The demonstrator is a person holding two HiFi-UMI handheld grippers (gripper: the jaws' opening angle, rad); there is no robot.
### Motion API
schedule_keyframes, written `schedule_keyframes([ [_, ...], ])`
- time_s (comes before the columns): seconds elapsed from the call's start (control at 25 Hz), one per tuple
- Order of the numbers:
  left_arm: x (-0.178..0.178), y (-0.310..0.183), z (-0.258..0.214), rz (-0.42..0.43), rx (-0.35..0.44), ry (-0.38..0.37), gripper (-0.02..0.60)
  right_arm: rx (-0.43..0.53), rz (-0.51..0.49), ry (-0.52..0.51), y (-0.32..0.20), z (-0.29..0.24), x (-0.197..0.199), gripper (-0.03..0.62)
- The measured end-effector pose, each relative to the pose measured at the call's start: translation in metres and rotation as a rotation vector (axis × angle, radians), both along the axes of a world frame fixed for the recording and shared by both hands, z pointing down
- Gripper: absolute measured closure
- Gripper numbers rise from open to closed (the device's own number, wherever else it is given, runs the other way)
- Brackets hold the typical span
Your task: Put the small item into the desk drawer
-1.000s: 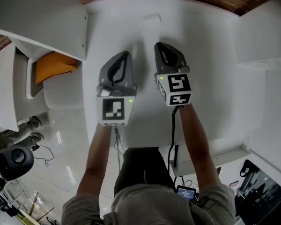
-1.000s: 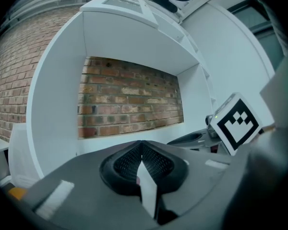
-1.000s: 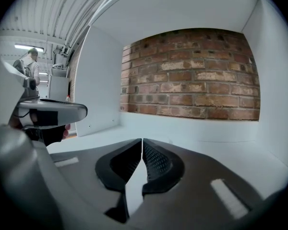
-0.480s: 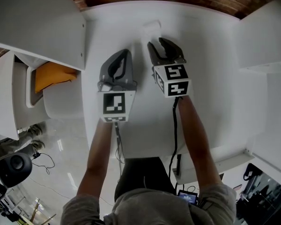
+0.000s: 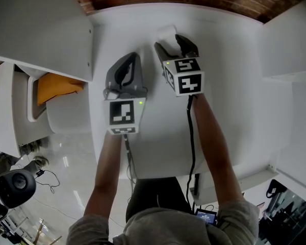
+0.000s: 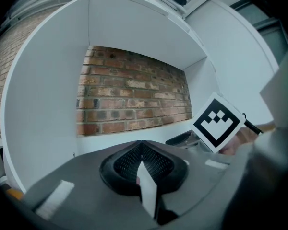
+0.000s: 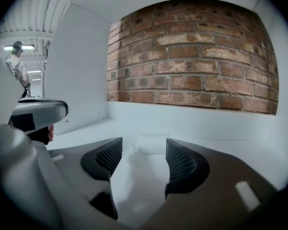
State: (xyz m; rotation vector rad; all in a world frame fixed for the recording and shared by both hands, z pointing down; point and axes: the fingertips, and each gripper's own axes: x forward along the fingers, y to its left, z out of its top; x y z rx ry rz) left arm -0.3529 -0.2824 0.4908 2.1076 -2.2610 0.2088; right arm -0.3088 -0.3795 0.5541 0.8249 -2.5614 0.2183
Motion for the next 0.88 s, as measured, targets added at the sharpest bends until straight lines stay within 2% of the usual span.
schedule_keyframes([
  [0.24,-0.007,0.001,0.001,-0.003,-0.002,-0.013,0.569,-0.042,0.008,0.02,-0.006,0.006,-0.004,0.305],
  [0.68,-0.012,-0.001,0.006,0.003,0.003,-0.031,0.569,-0.053,0.022,0.077,-0.02,0.012,-0.011,0.278],
  [0.88,-0.012,-0.003,0.011,0.004,-0.001,-0.013,0.569,-0.06,0.032,0.097,-0.025,0.015,-0.013,0.275],
])
